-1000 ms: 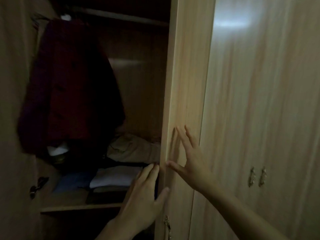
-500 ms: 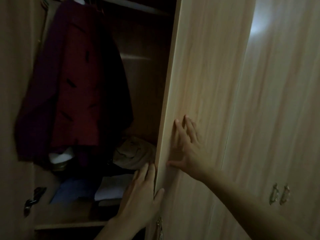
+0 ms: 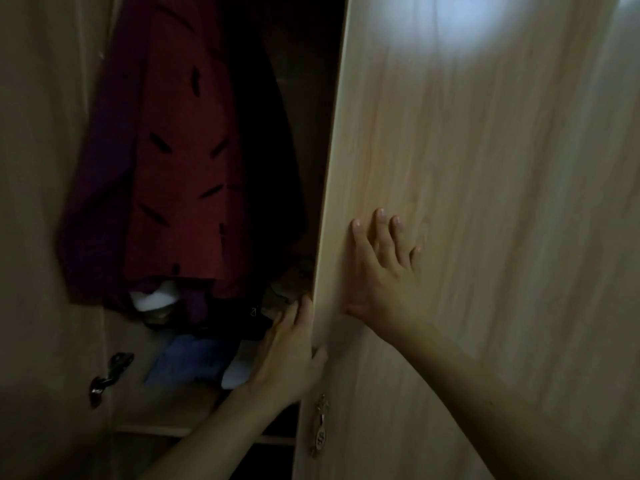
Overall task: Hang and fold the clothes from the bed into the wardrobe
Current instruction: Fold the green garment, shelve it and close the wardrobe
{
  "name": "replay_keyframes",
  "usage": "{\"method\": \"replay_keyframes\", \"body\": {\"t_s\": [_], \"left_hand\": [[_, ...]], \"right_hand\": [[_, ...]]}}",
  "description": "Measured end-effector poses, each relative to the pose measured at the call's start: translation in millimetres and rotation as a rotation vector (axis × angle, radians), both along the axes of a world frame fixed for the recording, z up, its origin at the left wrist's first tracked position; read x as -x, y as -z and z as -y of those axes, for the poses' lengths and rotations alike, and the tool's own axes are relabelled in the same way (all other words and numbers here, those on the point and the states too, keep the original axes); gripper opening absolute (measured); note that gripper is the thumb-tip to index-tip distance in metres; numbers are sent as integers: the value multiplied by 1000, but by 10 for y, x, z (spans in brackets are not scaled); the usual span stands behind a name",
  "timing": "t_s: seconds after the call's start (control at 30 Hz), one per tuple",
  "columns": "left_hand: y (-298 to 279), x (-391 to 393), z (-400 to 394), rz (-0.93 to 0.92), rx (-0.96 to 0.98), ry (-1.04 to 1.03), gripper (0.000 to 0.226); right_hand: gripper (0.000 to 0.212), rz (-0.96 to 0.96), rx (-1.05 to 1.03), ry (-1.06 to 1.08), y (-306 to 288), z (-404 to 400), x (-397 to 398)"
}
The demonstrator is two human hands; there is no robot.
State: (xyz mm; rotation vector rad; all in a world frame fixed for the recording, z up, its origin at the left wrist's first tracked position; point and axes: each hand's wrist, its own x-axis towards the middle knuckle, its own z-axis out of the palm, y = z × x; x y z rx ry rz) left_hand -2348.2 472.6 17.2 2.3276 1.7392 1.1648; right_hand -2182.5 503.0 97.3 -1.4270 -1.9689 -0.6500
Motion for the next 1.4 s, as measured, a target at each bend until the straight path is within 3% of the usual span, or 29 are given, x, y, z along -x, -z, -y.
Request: {"method": "replay_keyframes", "body": {"t_s": [0.13, 0.3, 0.6, 0.73, 0.87, 1.03, 1.17, 1.4], "left_hand": [[7, 36, -277, 22, 53, -9, 88], [-39, 117, -642, 26, 118, 21, 92], [138, 52, -927, 250, 9, 132, 91], [85, 58, -878, 193, 61, 91, 92], [-101, 105, -691, 35, 160, -7, 74], [-113, 150, -230, 64, 172, -44, 79], [-175, 200, 73, 170, 49, -106, 74], [-240, 305, 659, 127, -55, -247, 67]], "right_hand": [[148, -2, -28, 40, 24, -222, 78], [133, 42, -14, 115, 22, -473, 165], [134, 39, -76, 135, 86, -672, 172], [137, 40, -41, 121, 75, -638, 175], [131, 64, 18, 112, -9, -492, 186], [108, 12, 112, -48, -163, -311, 54], [89, -139, 190, -249, -78, -100, 7], [82, -228, 313, -493, 385, 206, 119]]}}
